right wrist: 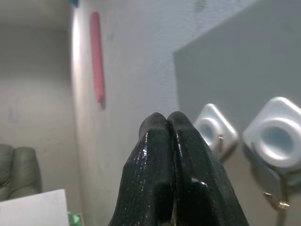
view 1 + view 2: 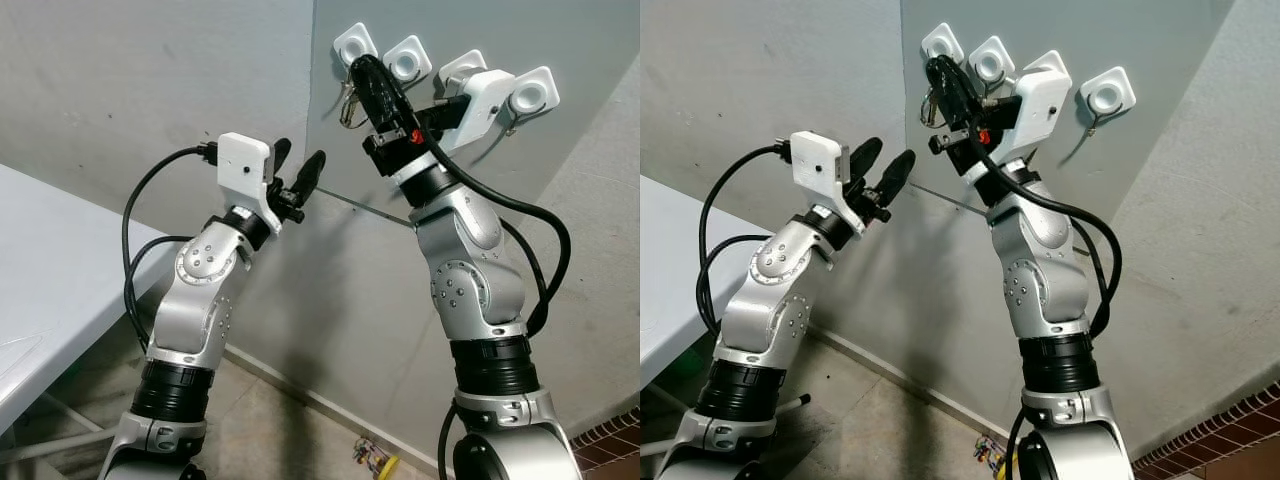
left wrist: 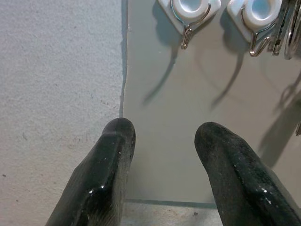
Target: Hang keys on a hook
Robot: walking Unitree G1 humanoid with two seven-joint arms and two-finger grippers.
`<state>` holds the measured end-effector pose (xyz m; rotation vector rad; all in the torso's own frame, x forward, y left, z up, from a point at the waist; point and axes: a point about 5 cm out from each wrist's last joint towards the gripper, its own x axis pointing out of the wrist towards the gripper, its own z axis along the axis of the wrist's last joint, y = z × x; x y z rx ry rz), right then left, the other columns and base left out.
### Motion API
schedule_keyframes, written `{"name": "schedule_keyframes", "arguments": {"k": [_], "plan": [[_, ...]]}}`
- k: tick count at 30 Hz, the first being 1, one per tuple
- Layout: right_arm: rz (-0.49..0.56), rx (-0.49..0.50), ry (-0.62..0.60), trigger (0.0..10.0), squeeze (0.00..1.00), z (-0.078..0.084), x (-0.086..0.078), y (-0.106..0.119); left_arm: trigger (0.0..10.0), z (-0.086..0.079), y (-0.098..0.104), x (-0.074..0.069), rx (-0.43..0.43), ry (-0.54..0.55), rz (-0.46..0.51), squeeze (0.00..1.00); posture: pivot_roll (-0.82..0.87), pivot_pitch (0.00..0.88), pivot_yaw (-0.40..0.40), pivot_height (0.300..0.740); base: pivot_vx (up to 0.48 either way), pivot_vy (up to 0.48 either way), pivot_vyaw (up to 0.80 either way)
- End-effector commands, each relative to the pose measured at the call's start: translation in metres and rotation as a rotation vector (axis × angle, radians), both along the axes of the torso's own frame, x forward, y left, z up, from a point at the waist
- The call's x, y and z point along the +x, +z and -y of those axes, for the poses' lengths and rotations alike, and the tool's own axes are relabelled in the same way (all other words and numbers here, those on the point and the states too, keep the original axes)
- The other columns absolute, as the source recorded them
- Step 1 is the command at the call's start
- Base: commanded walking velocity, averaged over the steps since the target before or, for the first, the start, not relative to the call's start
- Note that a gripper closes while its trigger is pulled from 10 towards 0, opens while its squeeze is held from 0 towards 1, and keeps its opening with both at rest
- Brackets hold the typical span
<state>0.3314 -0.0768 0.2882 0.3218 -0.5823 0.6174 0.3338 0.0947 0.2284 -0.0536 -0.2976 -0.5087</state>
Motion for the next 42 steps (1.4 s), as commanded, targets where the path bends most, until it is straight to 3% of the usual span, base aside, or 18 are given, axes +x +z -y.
{"name": "schedule_keyframes", "arguments": {"k": [1,13,24,30,36,42], "plan": [[0.022,0.017,-0.022,10.0,0.00,0.001,0.001,0.009,10.0,0.003,0.005,-0.001,-0.003,-0.011,0.009,0.00,-0.13,0.044,-0.068,0.740,0.000,0.000,0.00],[-0.010,0.021,-0.052,10.0,0.00,-0.007,0.009,0.010,10.0,0.001,0.006,-0.001,-0.007,-0.002,0.010,0.00,-0.13,0.046,-0.074,0.740,0.000,0.000,0.00],[-0.004,0.010,-0.110,10.0,0.00,-0.004,0.018,0.014,10.0,0.002,0.006,-0.001,-0.012,0.000,0.010,0.00,-0.12,0.048,-0.079,0.740,0.000,0.000,0.00],[0.001,0.001,-0.250,10.0,0.00,0.014,0.023,0.016,10.0,0.002,0.006,-0.001,-0.021,0.002,0.009,0.00,-0.13,0.047,-0.079,0.740,0.000,0.000,0.00],[0.006,0.005,-0.291,10.0,0.00,0.025,0.021,0.016,10.0,0.002,0.006,-0.001,-0.023,0.000,0.007,0.00,-0.14,0.049,-0.076,0.740,0.000,0.000,0.00],[0.021,-0.010,-0.255,10.0,0.00,0.030,0.012,0.010,10.0,0.003,0.006,-0.001,-0.026,-0.007,0.004,0.00,-0.15,0.055,-0.068,0.740,0.000,0.000,0.00]]}}
